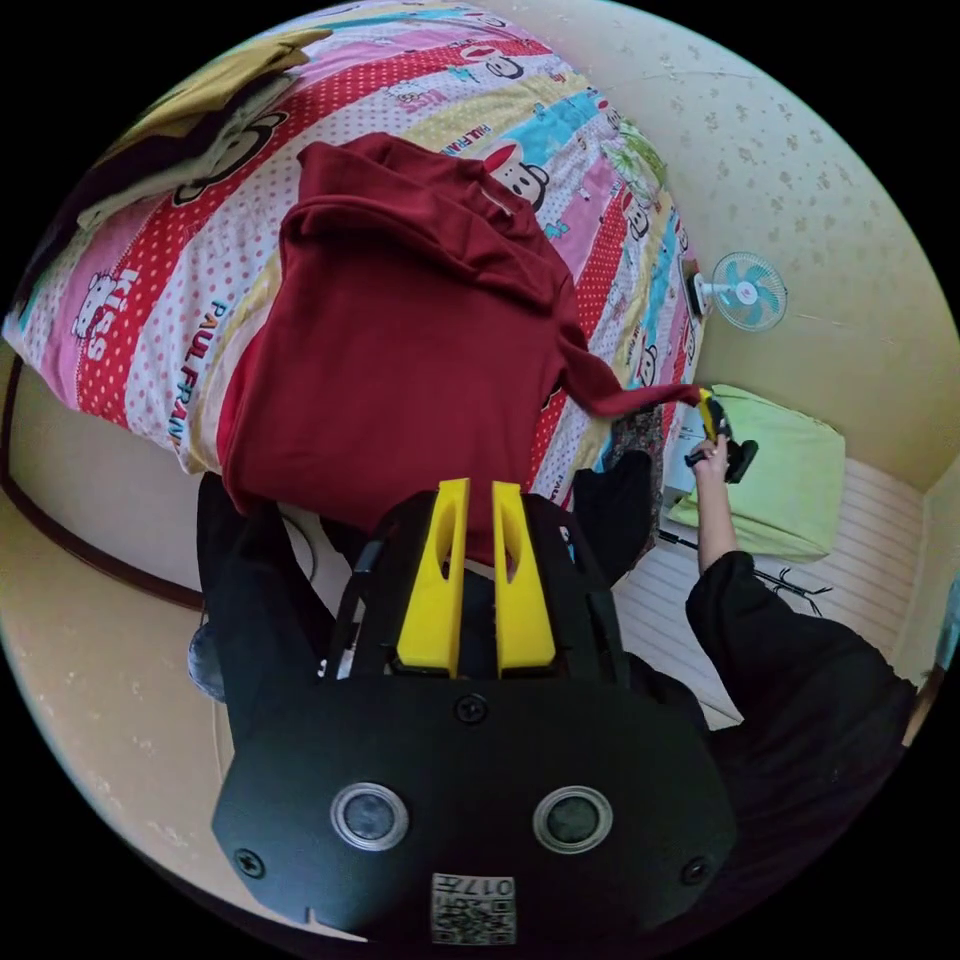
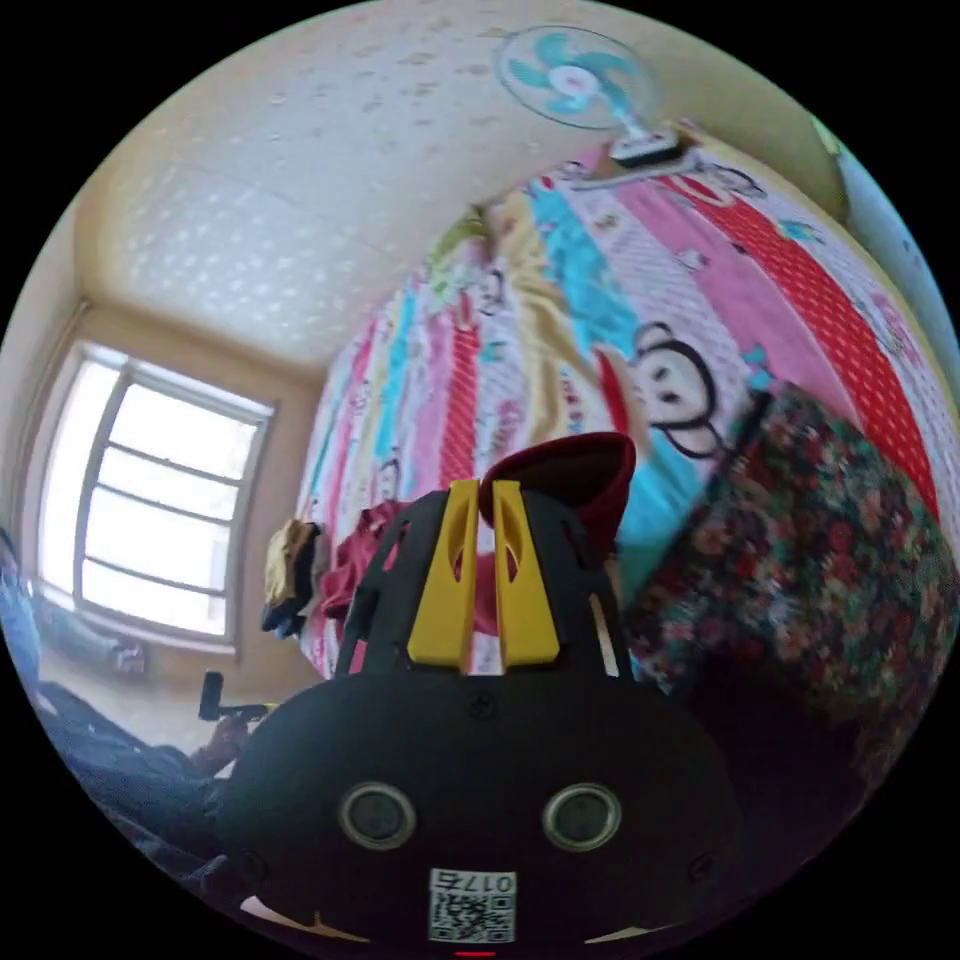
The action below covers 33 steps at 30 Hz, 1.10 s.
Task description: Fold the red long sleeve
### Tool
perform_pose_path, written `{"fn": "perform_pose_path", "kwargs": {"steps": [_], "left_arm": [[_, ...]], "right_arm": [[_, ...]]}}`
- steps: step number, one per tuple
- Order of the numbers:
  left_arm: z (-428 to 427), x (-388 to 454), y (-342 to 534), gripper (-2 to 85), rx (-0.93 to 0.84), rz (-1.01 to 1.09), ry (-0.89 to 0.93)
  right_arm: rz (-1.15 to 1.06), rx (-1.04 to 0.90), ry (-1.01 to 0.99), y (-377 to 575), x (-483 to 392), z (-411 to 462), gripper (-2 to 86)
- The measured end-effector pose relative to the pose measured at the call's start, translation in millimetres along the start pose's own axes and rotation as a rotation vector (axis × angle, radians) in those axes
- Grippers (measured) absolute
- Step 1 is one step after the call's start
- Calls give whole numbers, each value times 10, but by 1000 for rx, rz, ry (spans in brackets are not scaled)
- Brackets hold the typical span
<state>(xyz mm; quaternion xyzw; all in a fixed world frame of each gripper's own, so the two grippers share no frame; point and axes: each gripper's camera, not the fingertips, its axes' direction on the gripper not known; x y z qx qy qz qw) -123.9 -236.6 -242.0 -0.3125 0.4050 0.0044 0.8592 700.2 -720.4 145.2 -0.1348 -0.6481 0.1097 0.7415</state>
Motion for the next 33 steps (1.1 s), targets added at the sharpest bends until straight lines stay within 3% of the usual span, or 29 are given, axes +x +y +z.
{"fn": "perform_pose_path", "kwargs": {"steps": [4,8,11,14,19,25,30,33], "left_arm": [[44,-27,-103,61,-12,9,-93],[80,-235,-274,76,-41,-19,-147],[32,-505,-375,82,-64,-31,-198],[22,-886,-472,90,-60,-29,-255],[536,-1470,-864,106,-152,65,-295],[1155,-1413,-1164,78,-276,231,-327],[902,-1318,-1261,23,-363,318,-201],[413,-1198,-1551,20,-246,322,-23]], "right_arm": [[-368,-199,-288,-60,-1705,1252,42],[-559,-423,-520,230,-2710,2526,69],[-452,-369,-394,556,-2663,2809,107],[-309,-400,-218,1155,-2057,2837,114],[89,-558,276,2737,-721,2568,137],[240,-786,386,4215,-276,2833,121],[178,-653,304,4067,-777,2668,43],[148,-567,288,3733,-961,2556,38]]}}
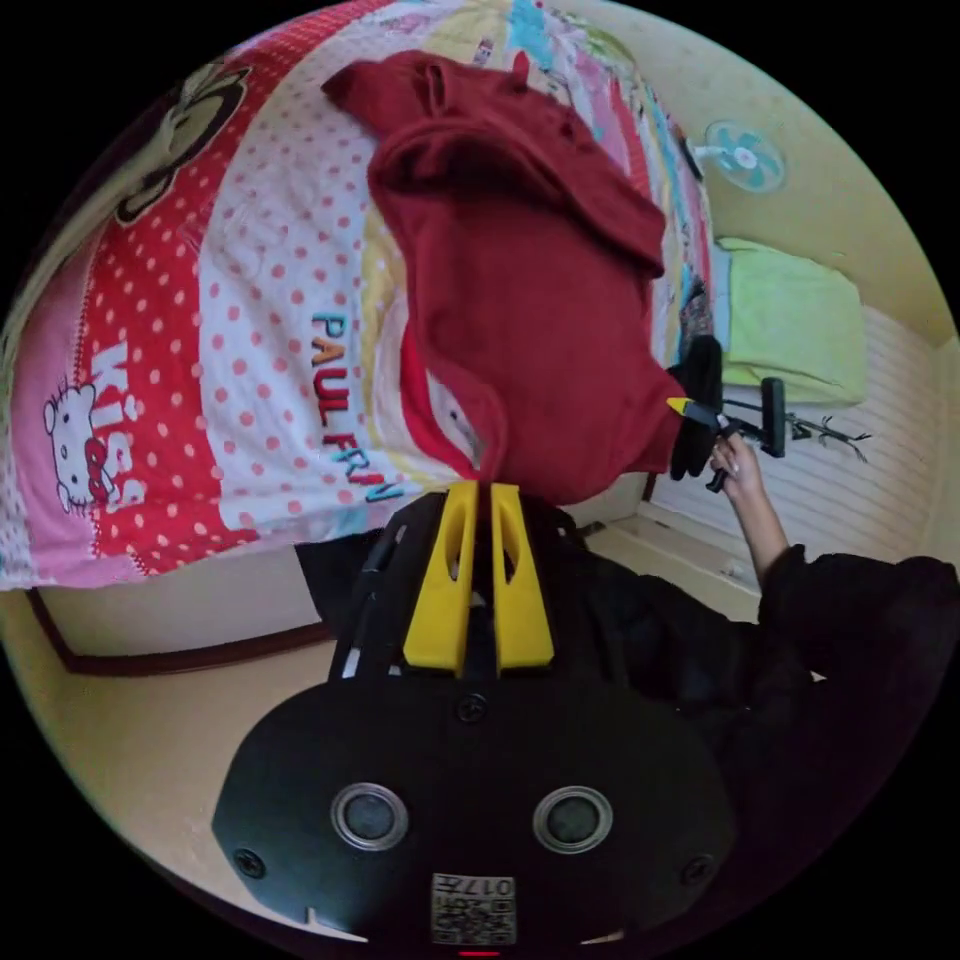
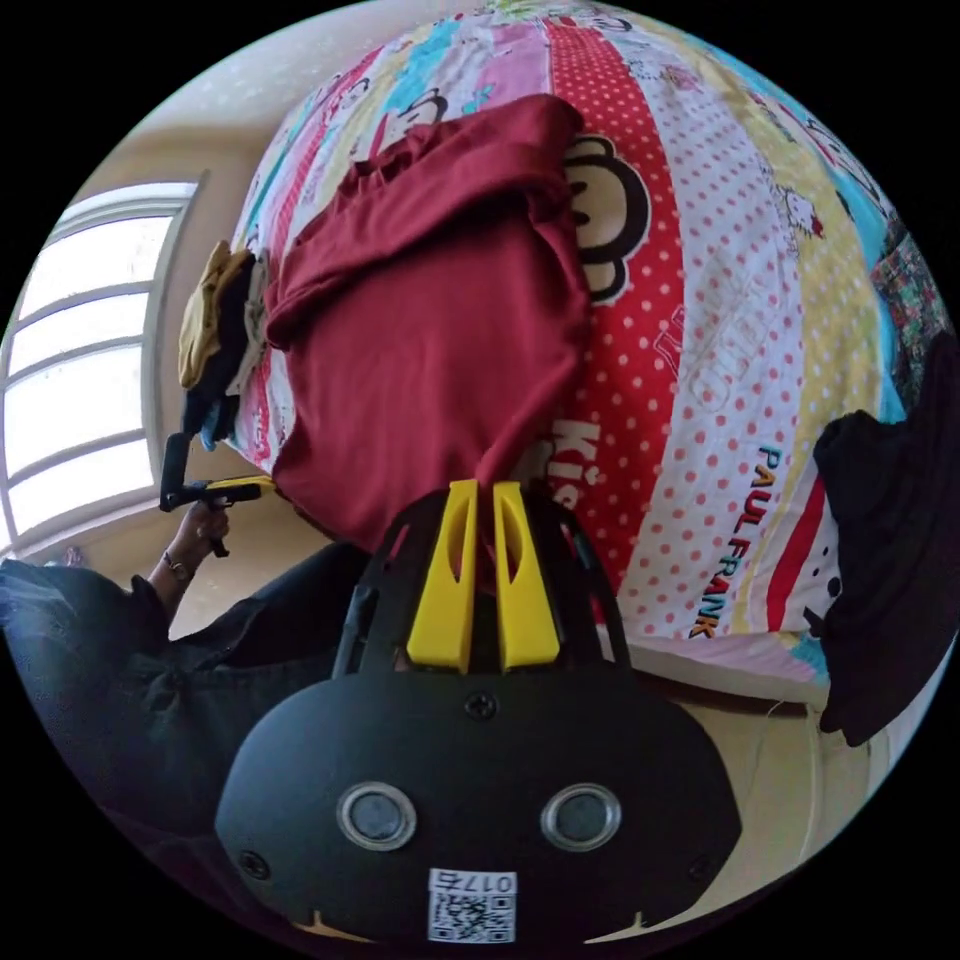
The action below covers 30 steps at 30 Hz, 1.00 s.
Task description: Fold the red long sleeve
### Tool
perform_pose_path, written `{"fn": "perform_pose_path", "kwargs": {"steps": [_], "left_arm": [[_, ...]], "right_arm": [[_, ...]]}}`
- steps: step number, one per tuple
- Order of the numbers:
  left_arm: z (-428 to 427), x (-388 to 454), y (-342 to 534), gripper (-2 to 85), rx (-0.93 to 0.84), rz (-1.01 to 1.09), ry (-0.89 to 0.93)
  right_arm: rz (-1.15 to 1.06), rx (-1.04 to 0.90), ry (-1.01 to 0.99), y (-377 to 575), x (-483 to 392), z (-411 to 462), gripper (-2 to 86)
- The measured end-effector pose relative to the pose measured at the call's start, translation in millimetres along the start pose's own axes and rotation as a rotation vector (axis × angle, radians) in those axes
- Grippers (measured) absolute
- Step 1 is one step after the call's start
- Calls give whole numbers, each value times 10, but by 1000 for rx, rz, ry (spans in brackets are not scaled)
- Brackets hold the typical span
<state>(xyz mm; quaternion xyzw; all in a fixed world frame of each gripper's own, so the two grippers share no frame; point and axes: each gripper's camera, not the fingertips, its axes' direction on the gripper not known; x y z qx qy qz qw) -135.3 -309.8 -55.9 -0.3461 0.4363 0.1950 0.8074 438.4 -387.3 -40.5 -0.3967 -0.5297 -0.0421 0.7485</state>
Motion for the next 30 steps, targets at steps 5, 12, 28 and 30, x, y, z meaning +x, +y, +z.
{"fn": "perform_pose_path", "kwargs": {"steps": [5,12,28,30], "left_arm": [[-395,-170,-560,44,137,-96,-97],[-202,-626,-15,108,213,-229,-68],[721,-1280,857,47,-191,-183,213],[721,-1256,1513,43,-209,-229,337]], "right_arm": [[-9,103,17,-656,127,-249,51],[55,108,3,-400,564,-374,121],[-159,-260,-395,879,1076,-566,28],[-137,-312,-547,1355,1169,-704,26]]}}
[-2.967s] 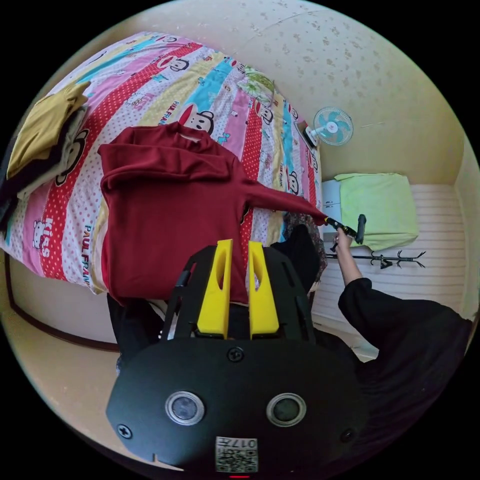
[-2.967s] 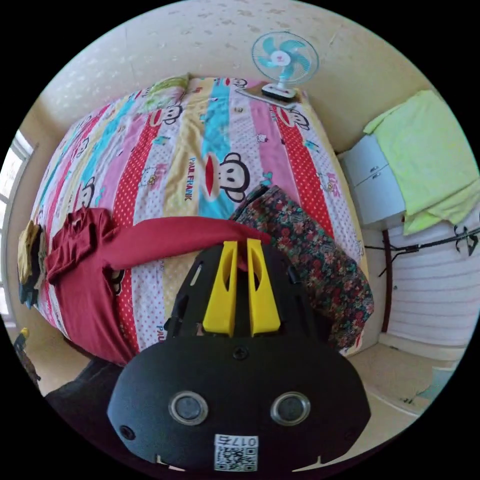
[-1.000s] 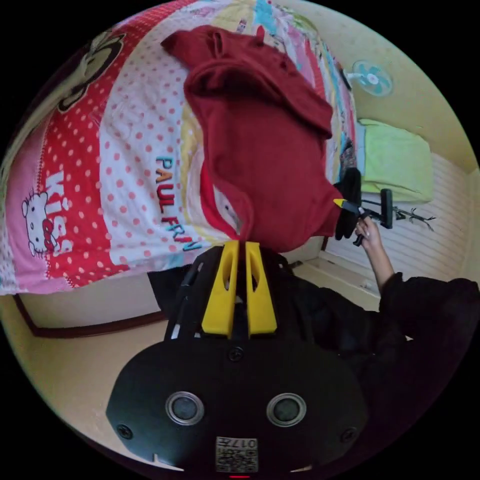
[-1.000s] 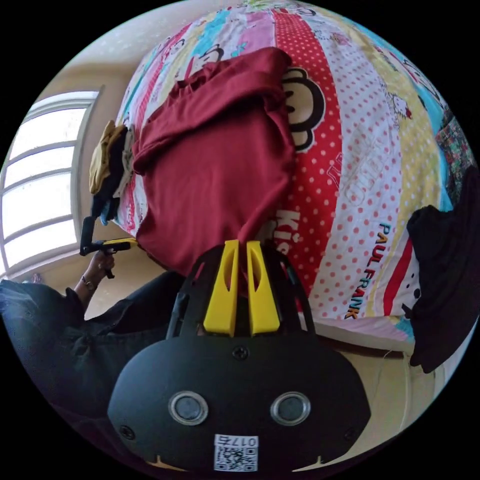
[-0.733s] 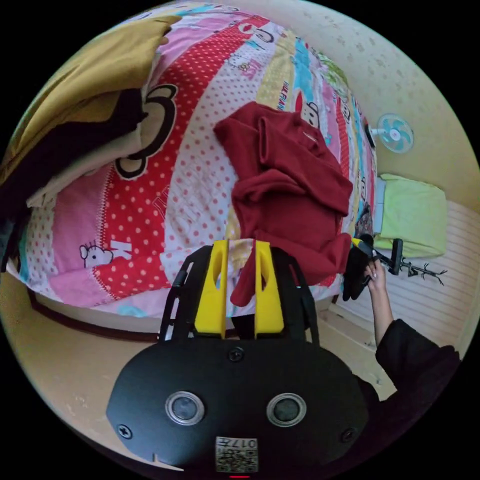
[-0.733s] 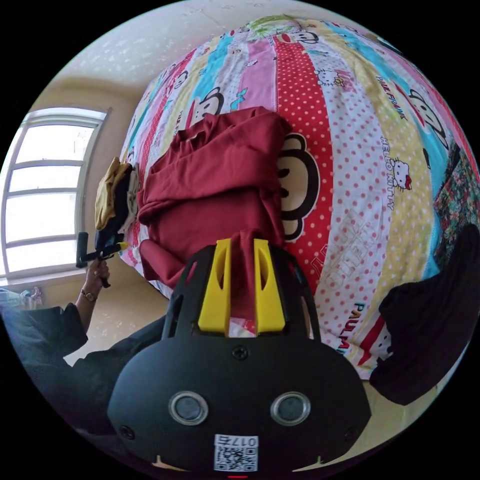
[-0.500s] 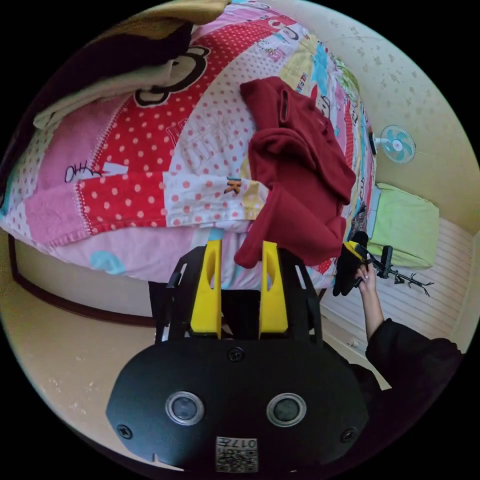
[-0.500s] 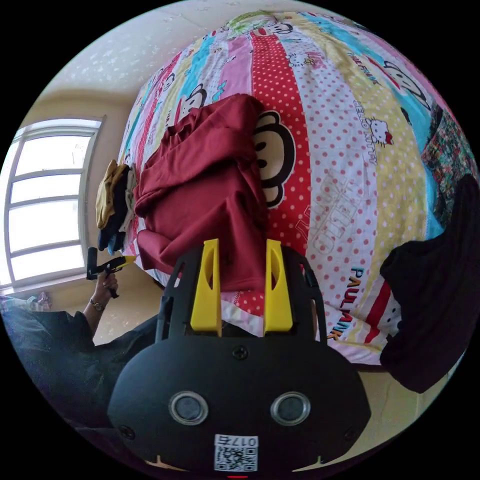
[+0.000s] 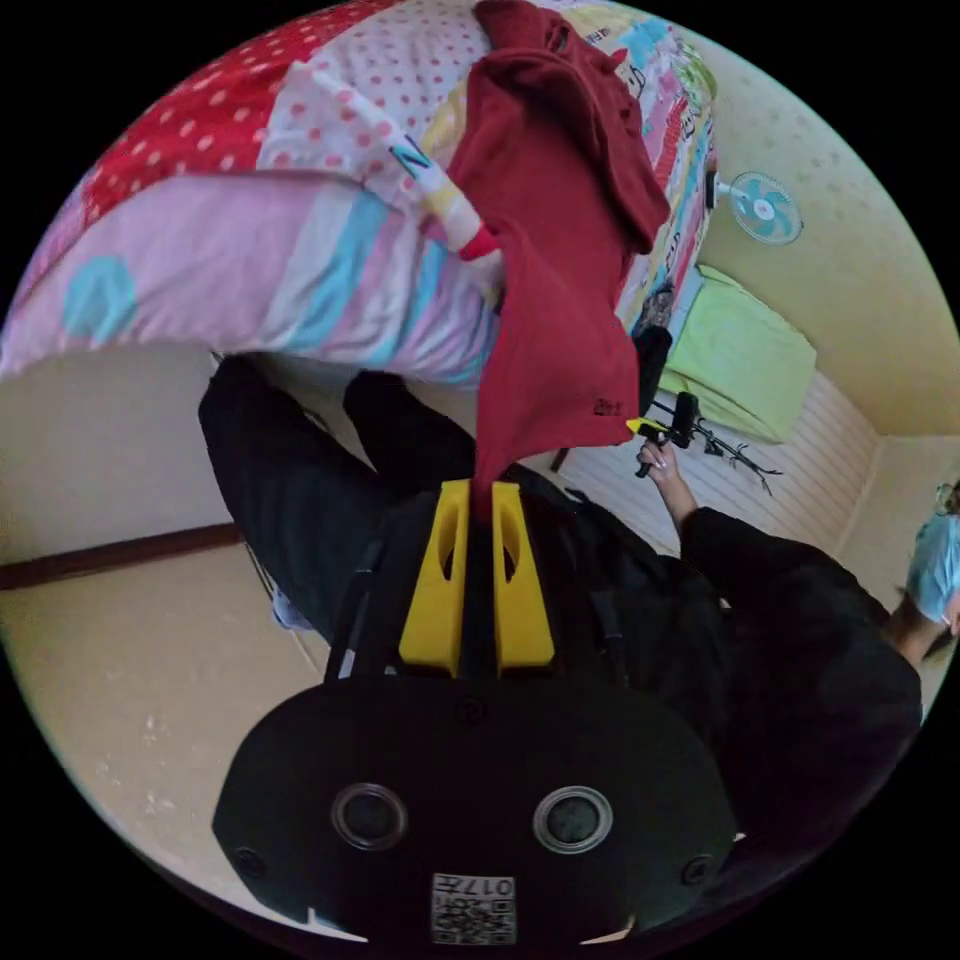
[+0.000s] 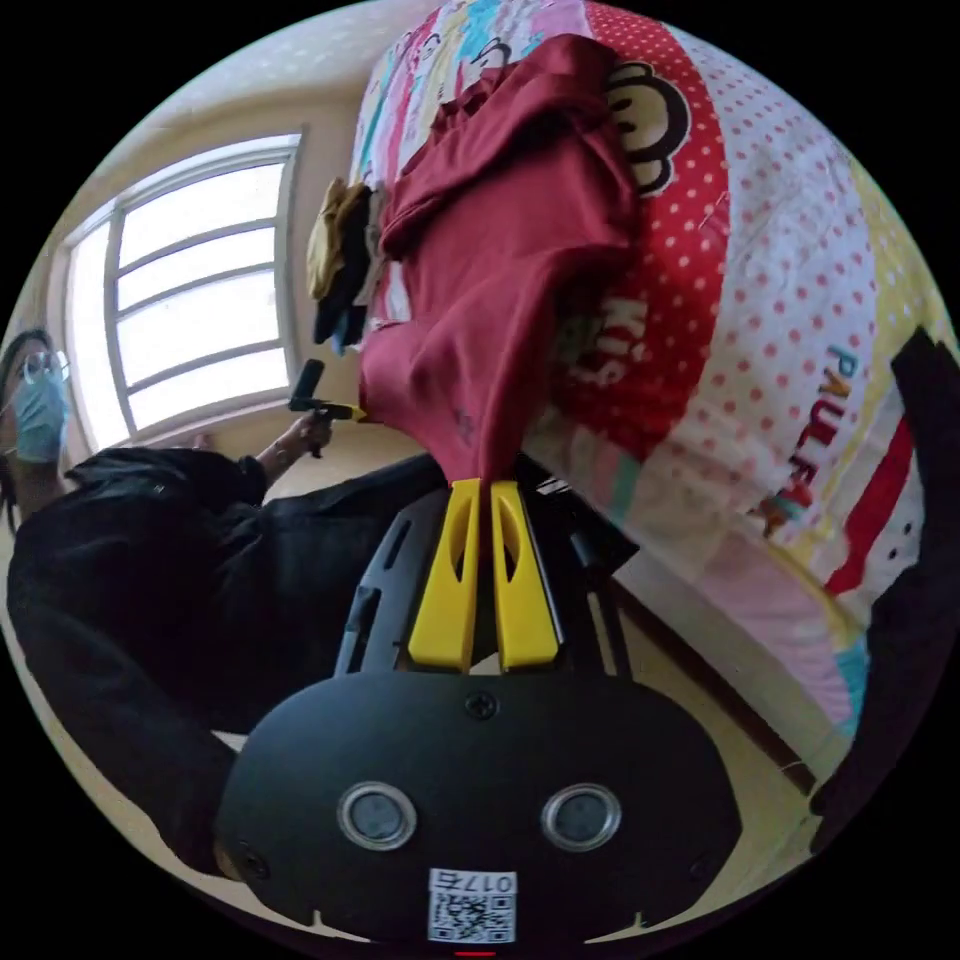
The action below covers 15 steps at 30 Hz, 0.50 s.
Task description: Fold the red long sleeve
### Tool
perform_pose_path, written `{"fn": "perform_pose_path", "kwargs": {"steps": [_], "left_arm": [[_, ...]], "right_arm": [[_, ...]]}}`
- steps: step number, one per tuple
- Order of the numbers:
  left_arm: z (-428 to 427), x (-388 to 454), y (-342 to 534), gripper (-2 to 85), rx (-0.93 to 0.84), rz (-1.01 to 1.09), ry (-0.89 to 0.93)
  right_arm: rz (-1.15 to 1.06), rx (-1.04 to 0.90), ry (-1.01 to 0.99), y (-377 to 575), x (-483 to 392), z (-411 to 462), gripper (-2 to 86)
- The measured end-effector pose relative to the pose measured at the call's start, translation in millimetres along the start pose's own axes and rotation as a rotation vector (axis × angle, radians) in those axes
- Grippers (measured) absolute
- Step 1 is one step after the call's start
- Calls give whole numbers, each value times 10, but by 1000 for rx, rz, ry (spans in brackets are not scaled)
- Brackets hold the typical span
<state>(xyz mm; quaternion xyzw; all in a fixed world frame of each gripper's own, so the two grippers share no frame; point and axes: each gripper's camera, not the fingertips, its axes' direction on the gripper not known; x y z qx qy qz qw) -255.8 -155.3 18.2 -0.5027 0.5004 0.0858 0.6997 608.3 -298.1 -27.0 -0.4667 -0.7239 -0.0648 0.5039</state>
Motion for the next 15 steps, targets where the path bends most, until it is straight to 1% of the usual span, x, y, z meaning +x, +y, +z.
{"fn": "perform_pose_path", "kwargs": {"steps": [1,2,3,4,6,8,10,11,12,13,14,15], "left_arm": [[9,-34,151,43,23,-8,39],[12,-127,406,42,80,-33,137],[20,-224,558,42,99,-64,241],[8,-256,604,41,108,-76,280],[-251,-210,621,41,230,-43,338],[-537,-86,412,42,312,14,374],[-885,97,26,42,386,90,387],[-1130,242,-309,44,436,154,390],[-1353,356,-688,46,485,181,388],[-1465,404,-891,48,515,185,378],[-1682,485,-1296,52,573,177,323],[-1874,562,-1649,67,623,164,233]], "right_arm": [[39,53,-64,302,17,-74,24],[40,99,-131,427,21,-124,24],[50,155,-276,576,45,-180,23],[36,217,-391,613,35,-258,22],[-36,320,-469,485,-63,-440,21],[-128,369,-500,128,-182,-636,20],[-283,411,-487,-606,-361,-931,20],[-317,435,-481,-820,-390,-1006,20],[-351,483,-482,-1304,-396,-1142,19],[-342,522,-501,-1843,-341,-1278,19],[-327,549,-508,-2091,-306,-1347,18],[-276,628,-481,-2511,-258,-1474,17]]}}
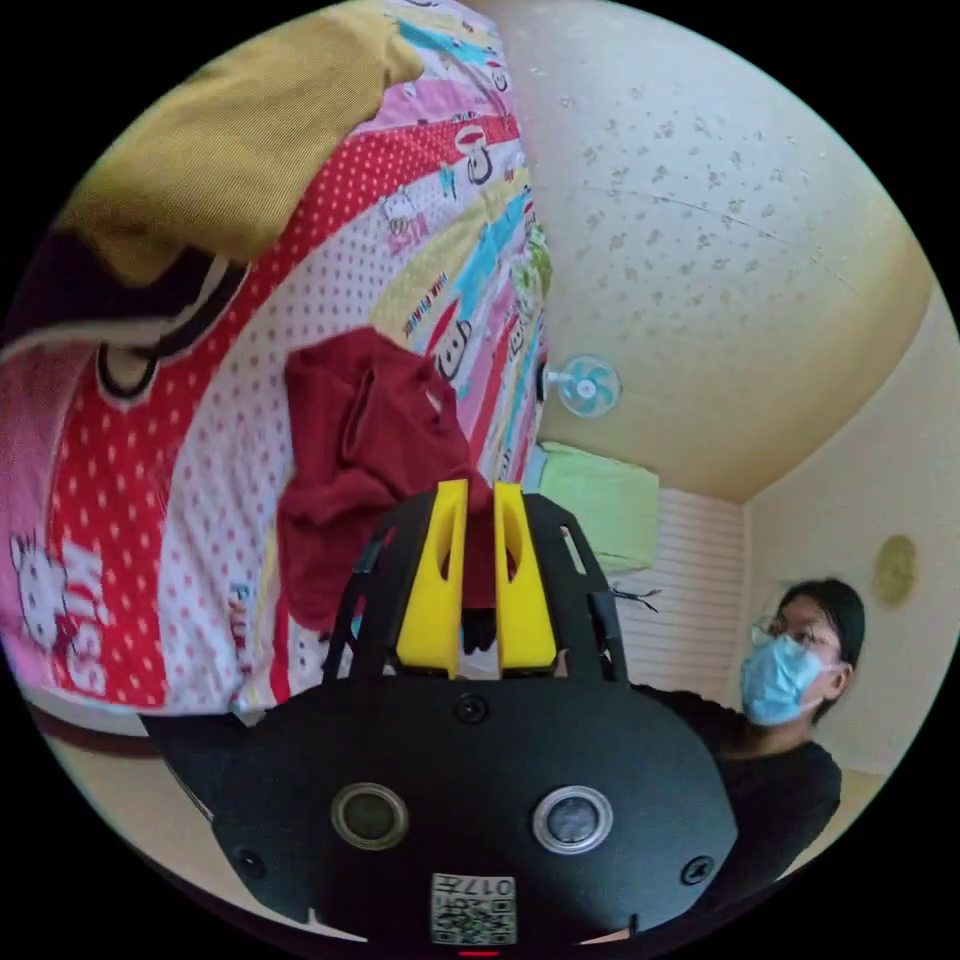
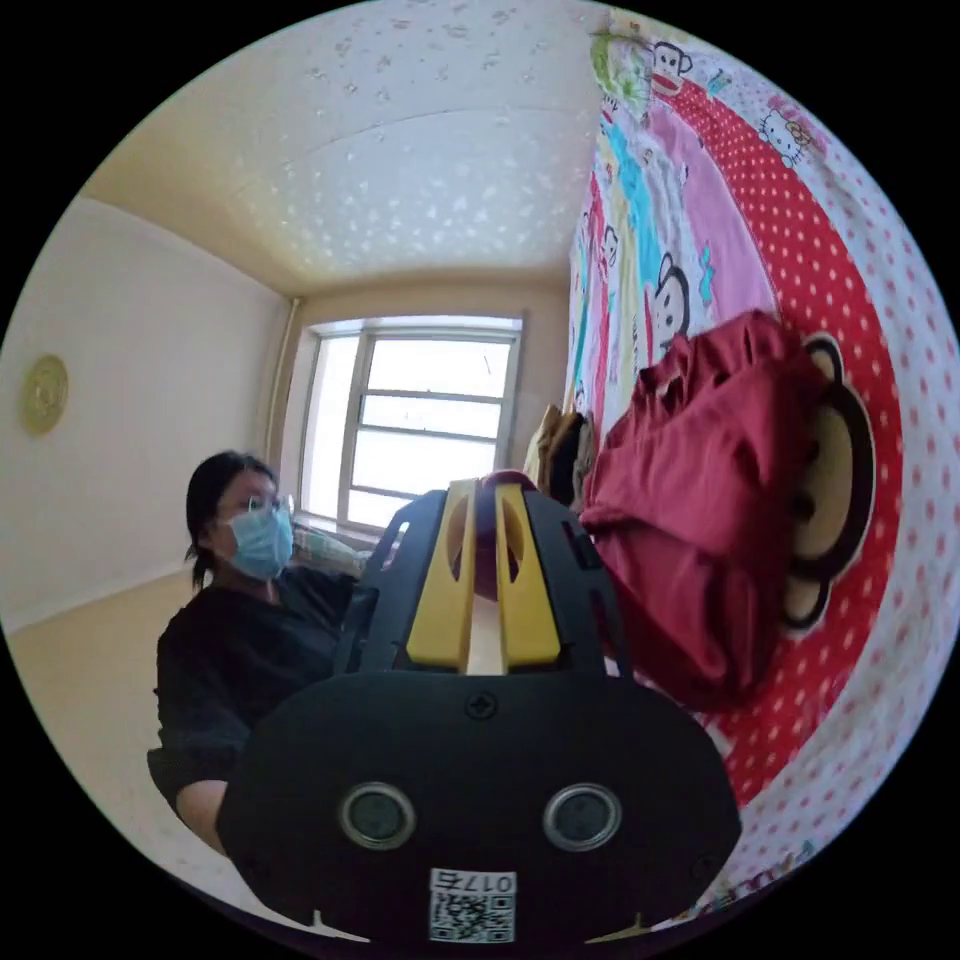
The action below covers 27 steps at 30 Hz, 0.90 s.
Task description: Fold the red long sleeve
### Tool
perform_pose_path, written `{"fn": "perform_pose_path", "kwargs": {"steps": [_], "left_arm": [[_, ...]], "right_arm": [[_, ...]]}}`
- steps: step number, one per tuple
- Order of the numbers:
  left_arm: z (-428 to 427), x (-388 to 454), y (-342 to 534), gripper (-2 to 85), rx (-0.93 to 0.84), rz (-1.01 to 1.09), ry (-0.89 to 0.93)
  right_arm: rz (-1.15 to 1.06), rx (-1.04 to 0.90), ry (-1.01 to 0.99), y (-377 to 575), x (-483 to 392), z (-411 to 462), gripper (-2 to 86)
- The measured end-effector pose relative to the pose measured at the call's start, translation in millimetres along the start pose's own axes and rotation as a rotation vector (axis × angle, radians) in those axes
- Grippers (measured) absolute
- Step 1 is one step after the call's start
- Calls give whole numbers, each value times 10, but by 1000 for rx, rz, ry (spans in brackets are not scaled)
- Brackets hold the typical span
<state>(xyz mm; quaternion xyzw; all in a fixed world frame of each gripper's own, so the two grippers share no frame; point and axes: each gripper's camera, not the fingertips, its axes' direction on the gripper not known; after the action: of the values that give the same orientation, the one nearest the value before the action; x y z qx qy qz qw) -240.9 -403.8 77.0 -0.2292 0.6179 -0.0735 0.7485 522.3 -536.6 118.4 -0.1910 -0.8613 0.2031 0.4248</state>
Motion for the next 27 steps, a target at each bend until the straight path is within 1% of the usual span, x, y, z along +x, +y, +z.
{"fn": "perform_pose_path", "kwargs": {"steps": [1,2,3,4,5,6,7,8,9,10,11,12,13,14,15,16,17,18,19,20,22,23,24,25,27], "left_arm": [[22,16,-161,74,19,8,-46],[54,59,-420,78,46,21,-144],[74,107,-559,83,60,16,-243],[82,129,-581,85,65,8,-284],[103,171,-535,89,72,12,-326],[143,188,-405,93,61,30,-347],[166,179,-312,97,53,31,-365],[209,124,-90,105,35,10,-411],[240,45,171,118,30,-20,-449],[252,8,299,125,31,-29,-464],[286,-68,557,138,31,-47,-503],[330,-154,784,152,30,-77,-549],[355,-204,884,159,32,-97,-564],[412,-312,1036,166,34,-130,-559],[460,-424,1119,166,45,-158,-505],[478,-477,1132,155,53,-174,-462],[499,-565,1124,135,76,-213,-364],[521,-597,1087,101,95,-238,-268],[542,-584,1058,84,93,-237,-207],[579,-463,1008,78,95,-215,-113],[638,26,952,69,96,-57,-61],[743,450,931,66,66,60,-90],[931,887,937,65,11,172,-122],[1051,1094,954,65,-20,226,-125],[1668,1771,1116,65,-186,412,-98]], "right_arm": [[34,58,140,-312,80,120,16],[59,72,236,-436,89,204,15],[96,78,437,-621,32,438,14],[51,55,577,-709,-123,753,13],[-8,23,619,-720,-218,943,12],[-134,-83,702,-672,-375,1365,11],[-220,-201,835,-540,-431,1789,9],[-259,-262,927,-440,-416,1995,9],[-320,-375,1142,-211,-293,2329,7],[-363,-462,1396,48,-61,2545,6],[-384,-490,1528,189,83,2606,6],[-483,-503,1700,512,336,2658,5],[-655,-375,1731,887,408,2622,5],[-718,-301,1740,1046,410,2597,5],[-755,-245,1759,1239,417,2575,4],[-731,-235,1757,1316,376,2549,5],[-705,-218,1745,1331,328,2515,5],[-633,-175,1691,1333,201,2397,4],[-544,-116,1610,1319,58,2220,4],[-497,-79,1572,1317,-15,2113,4],[-349,98,1458,1408,-292,1652,5],[-316,148,1443,1454,-359,1529,6],[-248,241,1428,1559,-471,1293,7],[-164,330,1417,1684,-558,1050,8],[-37,439,1356,1917,-644,687,12]]}}
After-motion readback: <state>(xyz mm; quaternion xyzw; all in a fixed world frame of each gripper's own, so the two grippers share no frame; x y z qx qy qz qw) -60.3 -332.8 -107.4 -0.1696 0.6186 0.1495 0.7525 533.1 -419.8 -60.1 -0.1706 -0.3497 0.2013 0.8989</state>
